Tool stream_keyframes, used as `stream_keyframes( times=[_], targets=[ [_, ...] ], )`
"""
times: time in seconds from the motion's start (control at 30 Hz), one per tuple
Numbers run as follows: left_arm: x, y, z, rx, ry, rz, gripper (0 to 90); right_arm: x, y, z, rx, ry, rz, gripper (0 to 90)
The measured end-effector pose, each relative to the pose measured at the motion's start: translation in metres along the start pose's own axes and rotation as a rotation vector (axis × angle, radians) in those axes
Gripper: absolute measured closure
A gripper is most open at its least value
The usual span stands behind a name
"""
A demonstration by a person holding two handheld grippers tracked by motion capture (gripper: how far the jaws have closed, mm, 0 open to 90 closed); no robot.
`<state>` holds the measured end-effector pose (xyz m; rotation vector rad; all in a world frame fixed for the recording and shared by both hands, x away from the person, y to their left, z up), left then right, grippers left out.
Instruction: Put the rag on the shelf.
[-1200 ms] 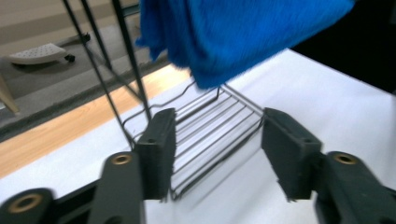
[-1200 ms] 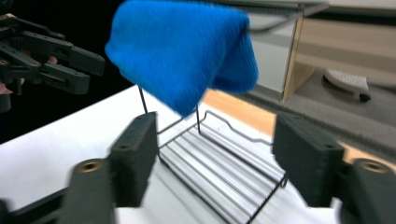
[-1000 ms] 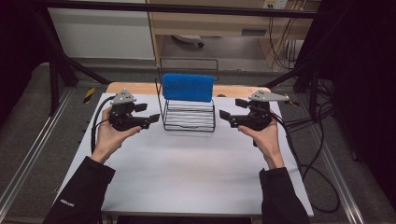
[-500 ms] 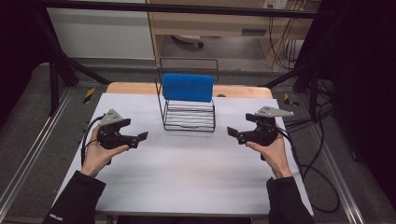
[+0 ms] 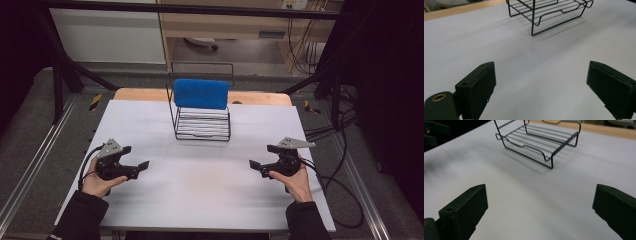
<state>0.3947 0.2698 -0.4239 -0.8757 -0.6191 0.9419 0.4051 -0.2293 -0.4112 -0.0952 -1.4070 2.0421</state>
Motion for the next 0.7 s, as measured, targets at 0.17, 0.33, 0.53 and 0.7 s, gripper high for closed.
stream_keyframes(
  times=[0.17,0.33,0.53,0.7],
  targets=[
    [0.004,0.017,0.002,0.027,0.001,-0.034,9.0,-0.004,0.027,0.006,0.027,0.013,-0.019,0.6],
    [0.007,0.028,0.003,0.039,-0.011,-0.029,9.0,-0.007,0.047,0.016,0.048,0.021,-0.032,0.6],
    [0.007,0.042,0.003,0.061,-0.015,-0.033,9.0,-0.005,0.058,0.021,0.078,0.038,-0.037,0.6],
    [0.009,0.043,0.005,0.054,-0.025,-0.023,9.0,-0.005,0.059,0.022,0.077,0.034,-0.038,0.7]
  ],
)
Point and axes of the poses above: each handheld gripper's, and its own axes: z roughly backward along the jaws, y roughly out of its underside, x roughly to its left, the point moved 2 cm from there along -z, roughly forward along the jaws, and after that the axes turned 14 degrees about -y, right-handed, at the moved point
